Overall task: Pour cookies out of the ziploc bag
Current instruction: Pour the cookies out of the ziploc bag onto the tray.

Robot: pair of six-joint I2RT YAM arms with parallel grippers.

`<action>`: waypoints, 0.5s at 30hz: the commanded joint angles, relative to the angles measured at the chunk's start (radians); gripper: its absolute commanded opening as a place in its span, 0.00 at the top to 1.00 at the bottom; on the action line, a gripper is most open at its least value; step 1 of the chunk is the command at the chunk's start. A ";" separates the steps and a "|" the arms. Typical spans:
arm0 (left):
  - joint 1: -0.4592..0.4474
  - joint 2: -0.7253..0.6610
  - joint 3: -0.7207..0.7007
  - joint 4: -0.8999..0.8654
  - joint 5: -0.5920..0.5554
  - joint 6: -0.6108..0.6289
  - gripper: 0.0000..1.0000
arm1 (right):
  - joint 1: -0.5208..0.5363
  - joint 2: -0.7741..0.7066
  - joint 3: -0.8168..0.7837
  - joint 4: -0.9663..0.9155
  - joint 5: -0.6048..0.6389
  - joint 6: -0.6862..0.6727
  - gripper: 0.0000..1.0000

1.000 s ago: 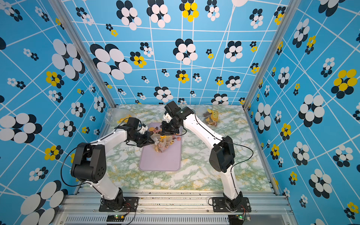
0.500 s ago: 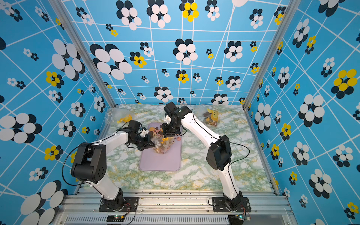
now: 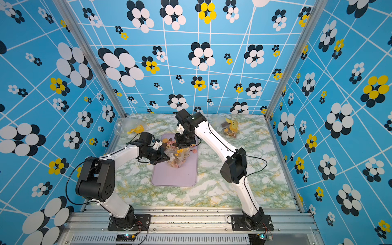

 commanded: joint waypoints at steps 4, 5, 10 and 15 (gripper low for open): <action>0.008 0.005 -0.033 -0.026 -0.095 -0.004 0.99 | 0.003 -0.009 0.069 -0.116 0.050 -0.038 1.00; 0.008 0.010 -0.031 -0.028 -0.095 -0.002 0.99 | 0.003 -0.011 0.074 -0.119 0.048 -0.039 1.00; 0.008 0.010 -0.023 -0.035 -0.095 0.002 0.98 | 0.008 -0.026 0.069 -0.097 0.022 -0.040 1.00; 0.005 -0.003 -0.025 -0.035 -0.080 -0.003 0.93 | 0.019 -0.047 0.062 -0.067 -0.002 -0.049 1.00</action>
